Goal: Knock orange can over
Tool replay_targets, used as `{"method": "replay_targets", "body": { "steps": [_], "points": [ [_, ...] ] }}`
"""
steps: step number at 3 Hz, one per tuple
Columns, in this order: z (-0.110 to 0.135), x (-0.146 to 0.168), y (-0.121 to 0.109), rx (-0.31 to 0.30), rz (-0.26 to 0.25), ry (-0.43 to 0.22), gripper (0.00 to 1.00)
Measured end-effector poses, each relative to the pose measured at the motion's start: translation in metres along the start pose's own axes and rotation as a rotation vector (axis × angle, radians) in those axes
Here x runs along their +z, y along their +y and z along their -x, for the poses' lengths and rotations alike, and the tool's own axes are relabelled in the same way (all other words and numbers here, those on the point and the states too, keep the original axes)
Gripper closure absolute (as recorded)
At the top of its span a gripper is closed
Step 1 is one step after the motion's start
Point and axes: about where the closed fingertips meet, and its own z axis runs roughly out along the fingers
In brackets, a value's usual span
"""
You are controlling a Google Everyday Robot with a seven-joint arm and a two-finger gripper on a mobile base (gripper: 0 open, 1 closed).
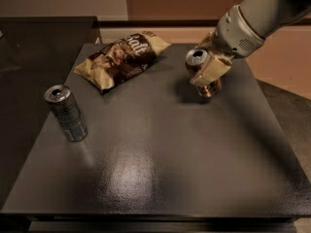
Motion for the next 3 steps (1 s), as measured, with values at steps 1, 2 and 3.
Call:
{"method": "replay_targets", "body": {
  "steps": [1,2,3],
  "points": [
    [-0.013,-0.009,0.010,-0.026,-0.006,0.099,1.00],
    [-0.029,-0.002,0.017,-0.033,0.023,0.201,1.00],
    [-0.037,0.009,0.021,-0.051,0.059,0.273,1.00]
  ]
}}
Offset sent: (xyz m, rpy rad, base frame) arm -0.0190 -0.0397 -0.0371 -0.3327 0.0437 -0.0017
